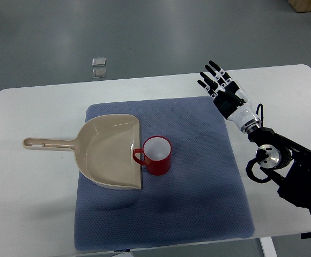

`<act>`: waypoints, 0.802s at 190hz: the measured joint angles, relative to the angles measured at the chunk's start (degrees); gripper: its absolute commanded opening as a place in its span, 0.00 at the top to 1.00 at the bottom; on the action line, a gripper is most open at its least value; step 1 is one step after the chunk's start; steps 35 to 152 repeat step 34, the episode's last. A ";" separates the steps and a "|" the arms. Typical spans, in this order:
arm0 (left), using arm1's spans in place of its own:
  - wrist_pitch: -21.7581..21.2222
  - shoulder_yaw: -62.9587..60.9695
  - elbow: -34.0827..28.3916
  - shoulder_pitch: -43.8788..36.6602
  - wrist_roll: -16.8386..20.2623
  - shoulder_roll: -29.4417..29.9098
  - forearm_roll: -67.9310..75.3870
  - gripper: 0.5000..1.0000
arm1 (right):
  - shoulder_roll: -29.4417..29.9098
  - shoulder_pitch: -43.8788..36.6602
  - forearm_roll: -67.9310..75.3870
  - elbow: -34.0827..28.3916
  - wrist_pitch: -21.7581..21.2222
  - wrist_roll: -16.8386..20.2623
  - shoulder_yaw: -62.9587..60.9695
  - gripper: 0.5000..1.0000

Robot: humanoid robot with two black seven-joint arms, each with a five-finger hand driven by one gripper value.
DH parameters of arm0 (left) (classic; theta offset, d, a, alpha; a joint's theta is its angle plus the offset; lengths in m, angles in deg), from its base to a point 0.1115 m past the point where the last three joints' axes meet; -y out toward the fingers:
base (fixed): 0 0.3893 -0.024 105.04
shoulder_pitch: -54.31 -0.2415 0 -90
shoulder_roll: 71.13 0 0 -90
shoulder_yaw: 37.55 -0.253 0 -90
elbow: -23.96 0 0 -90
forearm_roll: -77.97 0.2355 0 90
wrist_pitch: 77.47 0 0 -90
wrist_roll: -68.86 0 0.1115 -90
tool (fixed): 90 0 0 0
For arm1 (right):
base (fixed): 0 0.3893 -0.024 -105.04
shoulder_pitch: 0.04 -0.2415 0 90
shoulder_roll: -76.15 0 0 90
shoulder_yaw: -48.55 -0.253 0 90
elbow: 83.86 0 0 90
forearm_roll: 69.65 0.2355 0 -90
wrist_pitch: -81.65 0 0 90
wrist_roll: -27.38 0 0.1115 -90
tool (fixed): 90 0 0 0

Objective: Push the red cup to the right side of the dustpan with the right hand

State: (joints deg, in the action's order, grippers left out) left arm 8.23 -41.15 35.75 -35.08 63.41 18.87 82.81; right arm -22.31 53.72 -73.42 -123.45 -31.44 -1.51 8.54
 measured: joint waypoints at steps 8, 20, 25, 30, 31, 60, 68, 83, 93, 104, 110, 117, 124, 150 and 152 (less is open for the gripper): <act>0.00 0.00 0.00 0.00 0.00 0.00 0.00 0.00 | 0.07 -0.06 0.10 0.02 -0.01 0.00 -0.21 0.13; 0.00 0.00 0.00 0.00 0.00 0.00 0.00 0.00 | 0.16 -0.14 0.16 0.03 -0.02 -0.03 -0.36 0.13; 0.00 0.00 0.00 0.00 0.00 0.00 0.00 0.00 | 0.17 -0.18 0.17 0.03 -0.05 -0.06 -0.41 0.13; 0.00 0.00 0.00 0.00 0.00 0.00 0.00 0.00 | 0.19 -0.20 0.17 0.03 -0.07 -0.07 -0.49 0.13; 0.00 0.00 0.00 0.00 0.00 0.00 0.00 0.00 | 0.19 -0.21 0.17 0.03 -0.07 -0.07 -0.50 0.13; 0.00 0.00 0.00 0.00 -0.01 0.00 0.00 0.00 | 0.19 -0.22 0.17 0.04 -0.08 -0.09 -0.54 0.13; 0.00 0.00 0.00 0.00 -0.01 0.00 0.00 0.00 | 0.19 -0.22 0.17 0.04 -0.08 -0.09 -0.54 0.13; 0.00 0.00 0.00 0.00 -0.01 0.00 0.00 0.00 | 0.19 -0.22 0.17 0.04 -0.08 -0.09 -0.54 0.13; 0.00 0.00 0.00 0.00 -0.01 0.00 0.00 0.00 | 0.19 -0.22 0.17 0.04 -0.08 -0.09 -0.54 0.13; 0.00 0.00 0.00 0.00 -0.01 0.00 0.00 0.00 | 0.19 -0.22 0.17 0.04 -0.08 -0.09 -0.54 0.13; 0.00 0.00 0.00 0.00 -0.01 0.00 0.00 0.00 | 0.19 -0.22 0.17 0.04 -0.08 -0.09 -0.54 0.13; 0.00 0.00 0.00 0.00 -0.01 0.00 0.00 0.00 | 0.19 -0.22 0.17 0.04 -0.08 -0.09 -0.54 0.13; 0.00 0.00 0.00 0.00 -0.01 0.00 0.00 0.00 | 0.19 -0.22 0.17 0.04 -0.08 -0.09 -0.54 0.13; 0.00 0.00 0.00 0.00 -0.01 0.00 0.00 0.00 | 0.19 -0.22 0.17 0.04 -0.08 -0.09 -0.54 0.13; 0.00 0.00 0.00 0.00 -0.01 0.00 0.00 0.00 | 0.19 -0.22 0.17 0.04 -0.08 -0.09 -0.54 0.13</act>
